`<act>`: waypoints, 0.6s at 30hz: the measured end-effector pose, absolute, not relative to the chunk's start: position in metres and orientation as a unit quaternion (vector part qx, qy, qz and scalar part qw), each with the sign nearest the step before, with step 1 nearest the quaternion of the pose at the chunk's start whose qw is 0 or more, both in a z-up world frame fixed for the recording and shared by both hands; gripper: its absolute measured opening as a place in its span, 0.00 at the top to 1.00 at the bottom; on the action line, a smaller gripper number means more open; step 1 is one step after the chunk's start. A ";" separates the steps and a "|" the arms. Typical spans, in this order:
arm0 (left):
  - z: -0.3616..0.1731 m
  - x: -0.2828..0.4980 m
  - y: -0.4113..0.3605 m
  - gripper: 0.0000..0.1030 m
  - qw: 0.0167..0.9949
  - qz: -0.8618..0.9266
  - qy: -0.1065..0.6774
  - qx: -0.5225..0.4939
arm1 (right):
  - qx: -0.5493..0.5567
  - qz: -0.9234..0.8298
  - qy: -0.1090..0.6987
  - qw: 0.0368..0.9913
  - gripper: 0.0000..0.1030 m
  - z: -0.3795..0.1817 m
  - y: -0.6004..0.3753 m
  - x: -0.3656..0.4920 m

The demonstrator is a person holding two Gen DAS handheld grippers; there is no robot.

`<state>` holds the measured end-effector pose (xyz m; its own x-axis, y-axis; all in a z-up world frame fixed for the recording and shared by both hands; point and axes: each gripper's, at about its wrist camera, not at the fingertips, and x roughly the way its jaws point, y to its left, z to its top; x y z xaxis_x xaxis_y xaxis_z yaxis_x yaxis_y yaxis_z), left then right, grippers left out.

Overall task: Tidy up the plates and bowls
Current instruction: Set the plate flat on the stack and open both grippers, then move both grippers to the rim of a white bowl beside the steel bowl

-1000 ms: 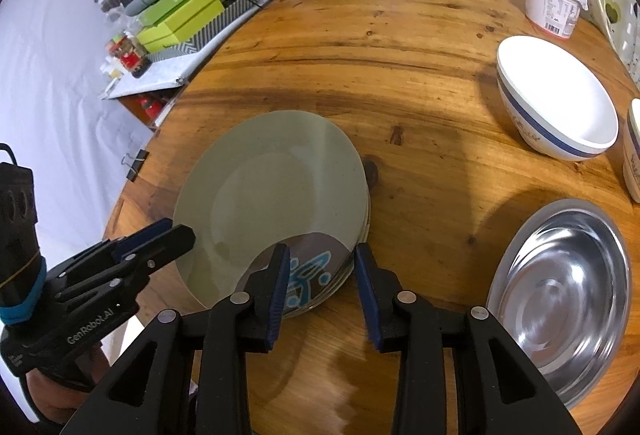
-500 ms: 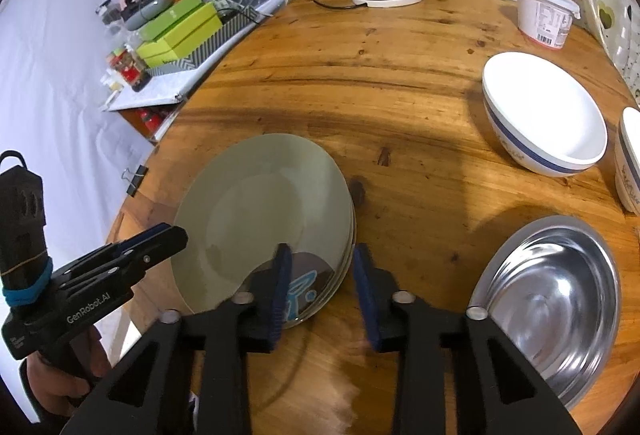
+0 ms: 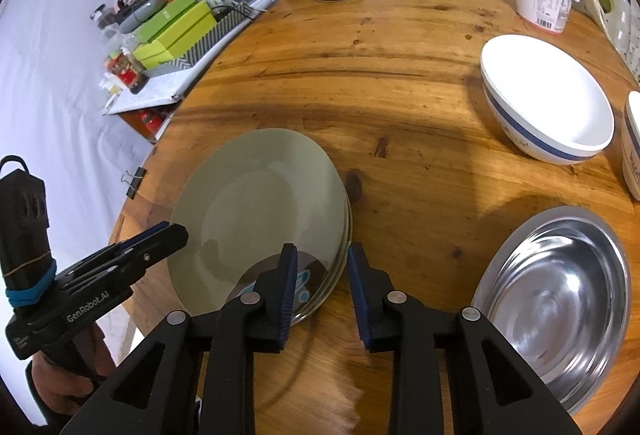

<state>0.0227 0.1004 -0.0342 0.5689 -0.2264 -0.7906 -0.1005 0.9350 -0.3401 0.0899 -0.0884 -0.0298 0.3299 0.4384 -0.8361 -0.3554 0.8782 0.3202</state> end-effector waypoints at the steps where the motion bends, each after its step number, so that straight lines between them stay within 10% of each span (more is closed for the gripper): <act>1: -0.034 0.023 0.101 0.68 0.868 -0.037 0.463 -0.176 | 0.040 0.244 0.525 0.814 0.74 -0.030 -0.088 0.090; 18: -0.013 0.022 0.098 0.68 0.886 -0.026 0.437 -0.155 | 0.042 0.253 0.500 0.827 0.74 -0.012 -0.101 0.083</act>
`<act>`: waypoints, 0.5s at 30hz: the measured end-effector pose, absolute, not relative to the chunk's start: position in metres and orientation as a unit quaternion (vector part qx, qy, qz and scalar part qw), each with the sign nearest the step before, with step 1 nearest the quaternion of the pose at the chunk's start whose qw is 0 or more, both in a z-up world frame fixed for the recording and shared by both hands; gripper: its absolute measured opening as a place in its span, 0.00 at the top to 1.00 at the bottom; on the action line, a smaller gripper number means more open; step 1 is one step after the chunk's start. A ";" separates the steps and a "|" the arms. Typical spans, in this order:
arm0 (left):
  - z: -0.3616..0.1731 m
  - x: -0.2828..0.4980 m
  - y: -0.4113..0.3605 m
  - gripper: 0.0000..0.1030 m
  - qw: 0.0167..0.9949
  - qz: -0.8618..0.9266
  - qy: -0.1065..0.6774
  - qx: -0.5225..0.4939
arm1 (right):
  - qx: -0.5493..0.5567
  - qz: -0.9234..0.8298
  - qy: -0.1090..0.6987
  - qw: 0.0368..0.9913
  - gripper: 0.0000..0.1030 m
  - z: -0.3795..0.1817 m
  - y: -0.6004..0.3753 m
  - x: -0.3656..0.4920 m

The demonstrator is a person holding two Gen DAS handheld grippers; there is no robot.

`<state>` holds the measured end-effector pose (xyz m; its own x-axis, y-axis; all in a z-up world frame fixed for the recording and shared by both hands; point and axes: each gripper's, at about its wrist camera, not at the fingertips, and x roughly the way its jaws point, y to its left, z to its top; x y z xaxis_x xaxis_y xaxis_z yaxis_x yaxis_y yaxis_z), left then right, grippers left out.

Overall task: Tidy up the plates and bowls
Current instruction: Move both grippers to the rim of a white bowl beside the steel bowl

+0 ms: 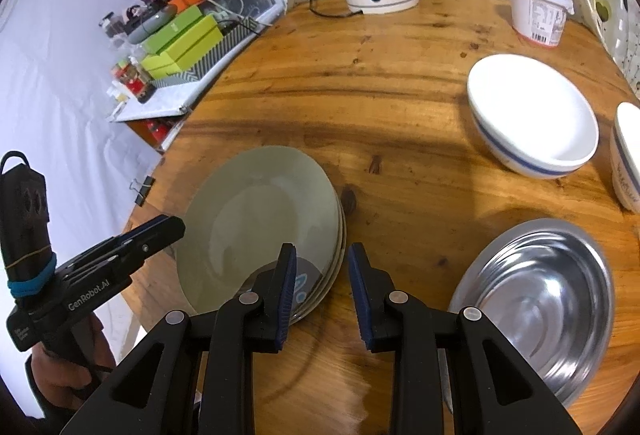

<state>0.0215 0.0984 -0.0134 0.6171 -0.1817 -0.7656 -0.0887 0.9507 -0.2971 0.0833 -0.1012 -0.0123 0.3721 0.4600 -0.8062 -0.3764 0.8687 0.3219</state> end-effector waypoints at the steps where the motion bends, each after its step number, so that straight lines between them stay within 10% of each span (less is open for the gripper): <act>1: -0.011 0.022 0.098 0.68 0.887 -0.027 0.435 -0.153 | 0.041 0.253 0.497 0.829 0.74 -0.009 -0.102 0.083; 15: 0.012 0.031 0.058 0.68 0.896 -0.068 0.421 -0.122 | 0.042 0.255 0.464 0.847 0.63 0.020 -0.126 0.072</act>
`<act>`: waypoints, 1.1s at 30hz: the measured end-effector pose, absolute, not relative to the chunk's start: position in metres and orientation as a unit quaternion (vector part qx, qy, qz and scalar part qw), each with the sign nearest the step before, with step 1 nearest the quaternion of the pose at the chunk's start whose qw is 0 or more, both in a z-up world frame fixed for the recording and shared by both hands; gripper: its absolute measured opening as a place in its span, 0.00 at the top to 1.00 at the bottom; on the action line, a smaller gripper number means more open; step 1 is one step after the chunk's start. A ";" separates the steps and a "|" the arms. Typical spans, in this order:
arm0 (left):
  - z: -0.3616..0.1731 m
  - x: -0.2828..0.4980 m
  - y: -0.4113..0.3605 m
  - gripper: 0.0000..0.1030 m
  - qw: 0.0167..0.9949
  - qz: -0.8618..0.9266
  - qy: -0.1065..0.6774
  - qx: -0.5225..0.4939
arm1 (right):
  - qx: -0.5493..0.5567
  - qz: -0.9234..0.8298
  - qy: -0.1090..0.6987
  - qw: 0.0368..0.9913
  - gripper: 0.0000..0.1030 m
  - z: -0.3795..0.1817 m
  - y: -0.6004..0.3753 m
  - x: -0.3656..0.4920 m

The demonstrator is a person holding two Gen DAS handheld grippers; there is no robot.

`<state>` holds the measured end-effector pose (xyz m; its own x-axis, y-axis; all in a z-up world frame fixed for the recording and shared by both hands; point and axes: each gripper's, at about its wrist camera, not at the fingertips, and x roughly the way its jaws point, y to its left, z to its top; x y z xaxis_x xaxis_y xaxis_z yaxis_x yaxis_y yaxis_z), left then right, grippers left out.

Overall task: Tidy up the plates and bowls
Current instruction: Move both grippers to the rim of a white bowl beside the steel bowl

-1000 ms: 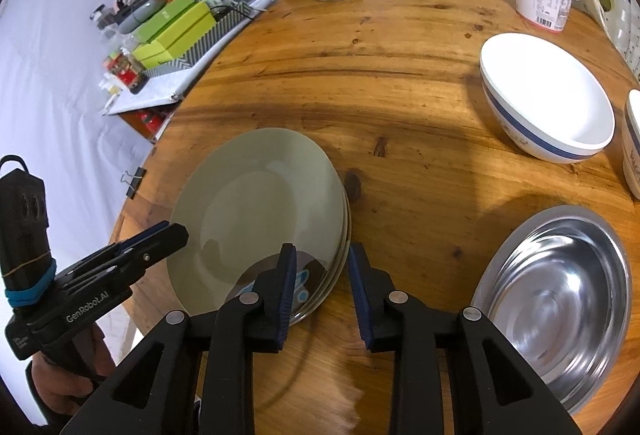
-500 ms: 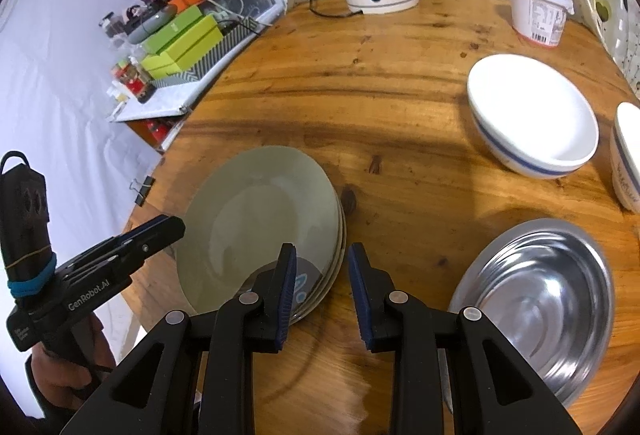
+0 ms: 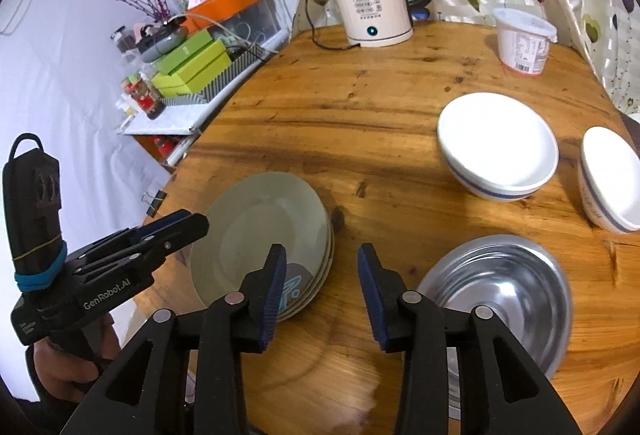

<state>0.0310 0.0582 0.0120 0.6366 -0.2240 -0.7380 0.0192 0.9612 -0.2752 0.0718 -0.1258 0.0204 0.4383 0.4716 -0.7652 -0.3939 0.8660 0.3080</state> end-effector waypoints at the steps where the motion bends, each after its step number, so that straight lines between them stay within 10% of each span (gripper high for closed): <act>1: 0.013 0.032 0.056 0.68 0.897 -0.071 0.420 -0.120 | 0.043 0.254 0.463 0.848 0.63 0.021 -0.128 0.072; 33: 0.028 0.059 -0.006 0.68 0.891 -0.144 0.422 -0.082 | 0.062 0.198 0.436 0.875 0.49 0.029 -0.189 0.075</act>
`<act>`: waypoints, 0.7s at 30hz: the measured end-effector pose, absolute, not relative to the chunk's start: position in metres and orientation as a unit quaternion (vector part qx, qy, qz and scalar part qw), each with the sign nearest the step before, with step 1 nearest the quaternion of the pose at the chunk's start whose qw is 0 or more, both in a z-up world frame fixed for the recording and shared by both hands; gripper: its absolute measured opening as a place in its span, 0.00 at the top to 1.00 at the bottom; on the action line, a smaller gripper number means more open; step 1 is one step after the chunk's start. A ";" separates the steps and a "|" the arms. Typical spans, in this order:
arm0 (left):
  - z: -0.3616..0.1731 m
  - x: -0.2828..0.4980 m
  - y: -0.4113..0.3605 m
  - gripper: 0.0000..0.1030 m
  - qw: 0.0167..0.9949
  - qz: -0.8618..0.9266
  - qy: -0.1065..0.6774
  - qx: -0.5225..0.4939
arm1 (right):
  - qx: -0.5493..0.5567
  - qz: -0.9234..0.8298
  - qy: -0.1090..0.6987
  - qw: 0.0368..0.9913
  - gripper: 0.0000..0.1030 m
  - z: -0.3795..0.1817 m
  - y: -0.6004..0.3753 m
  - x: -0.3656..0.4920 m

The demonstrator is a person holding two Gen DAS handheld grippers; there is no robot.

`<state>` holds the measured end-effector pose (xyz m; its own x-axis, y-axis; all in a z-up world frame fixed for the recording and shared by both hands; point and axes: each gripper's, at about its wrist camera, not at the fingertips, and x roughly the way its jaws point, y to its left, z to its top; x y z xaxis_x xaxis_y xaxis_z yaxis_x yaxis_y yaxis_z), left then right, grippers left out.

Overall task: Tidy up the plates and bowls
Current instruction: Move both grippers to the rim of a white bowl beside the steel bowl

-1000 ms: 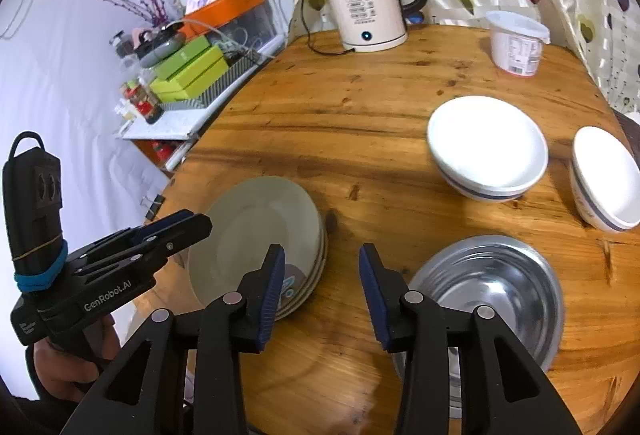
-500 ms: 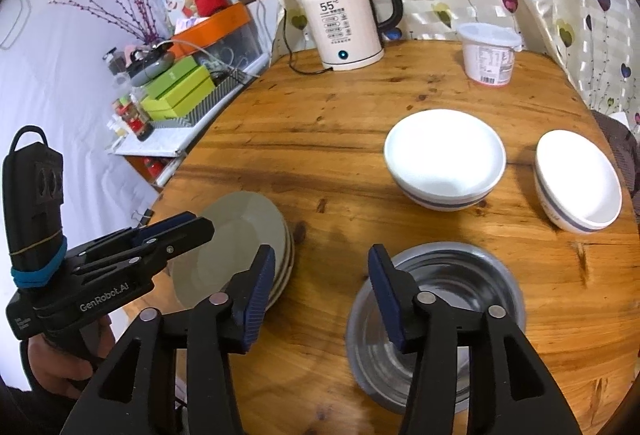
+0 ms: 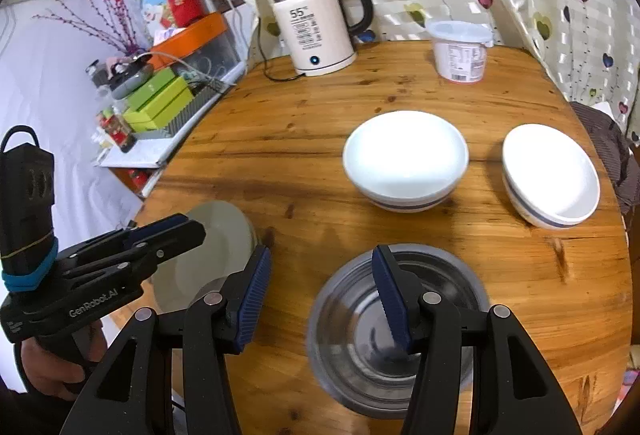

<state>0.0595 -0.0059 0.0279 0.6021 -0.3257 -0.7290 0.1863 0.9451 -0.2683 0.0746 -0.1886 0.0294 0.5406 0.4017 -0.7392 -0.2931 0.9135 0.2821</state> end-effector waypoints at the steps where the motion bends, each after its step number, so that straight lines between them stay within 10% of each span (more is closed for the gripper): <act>1: 0.028 0.061 -0.008 0.68 0.890 -0.146 0.424 -0.082 | 0.063 0.196 0.436 0.876 0.49 0.030 -0.191 0.075; 21: 0.032 0.104 -0.051 0.68 0.872 -0.190 0.442 -0.087 | 0.083 0.145 0.435 0.885 0.49 0.025 -0.232 0.094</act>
